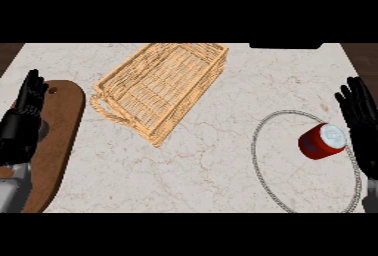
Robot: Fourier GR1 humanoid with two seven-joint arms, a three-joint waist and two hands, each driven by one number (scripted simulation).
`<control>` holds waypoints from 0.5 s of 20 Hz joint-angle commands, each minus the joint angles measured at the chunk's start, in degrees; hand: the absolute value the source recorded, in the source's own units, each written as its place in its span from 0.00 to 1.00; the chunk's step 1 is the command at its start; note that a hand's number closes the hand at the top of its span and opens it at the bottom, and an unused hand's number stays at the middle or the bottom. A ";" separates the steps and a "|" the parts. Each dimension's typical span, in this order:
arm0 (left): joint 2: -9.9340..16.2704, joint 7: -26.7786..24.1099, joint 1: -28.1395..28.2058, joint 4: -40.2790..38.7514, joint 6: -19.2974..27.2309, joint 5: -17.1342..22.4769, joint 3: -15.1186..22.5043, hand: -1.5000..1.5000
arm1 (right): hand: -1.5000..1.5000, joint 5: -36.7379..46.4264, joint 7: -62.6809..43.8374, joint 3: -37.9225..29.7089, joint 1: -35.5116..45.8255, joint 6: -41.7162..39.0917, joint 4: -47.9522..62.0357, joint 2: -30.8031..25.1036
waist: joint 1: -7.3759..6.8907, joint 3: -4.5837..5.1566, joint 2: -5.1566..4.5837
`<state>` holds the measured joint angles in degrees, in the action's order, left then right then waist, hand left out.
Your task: Pick the can from the placemat and place it in the basket
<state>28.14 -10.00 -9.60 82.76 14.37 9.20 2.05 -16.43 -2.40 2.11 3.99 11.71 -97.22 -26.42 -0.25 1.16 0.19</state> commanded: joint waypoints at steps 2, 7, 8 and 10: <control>0.03 3.09 -4.39 -0.02 -1.04 -2.24 2.03 0.50 | 1.00 -2.45 -3.06 2.48 7.30 -8.05 1.51 -1.88 | -0.17 -1.19 -0.33; 0.35 2.45 -2.10 -0.18 -3.23 -2.32 4.05 0.50 | 1.00 -14.18 5.21 -7.87 9.74 1.58 1.03 11.76 | 4.61 -3.86 1.29; 1.11 2.89 -4.03 0.00 -7.61 -1.90 6.40 0.50 | 1.00 -17.32 -2.43 10.09 10.43 -16.74 2.26 11.76 | -2.07 -1.41 -0.99; 2.20 8.15 -4.59 2.97 -7.92 -1.97 6.35 0.50 | 1.00 -6.98 0.09 15.35 10.83 -10.46 2.42 14.77 | -0.83 -1.21 -0.17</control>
<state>29.19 -6.50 -12.96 83.65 9.12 6.85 7.13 -26.51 -2.97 9.48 13.71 0.40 -95.07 -18.15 -0.93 -0.28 -0.11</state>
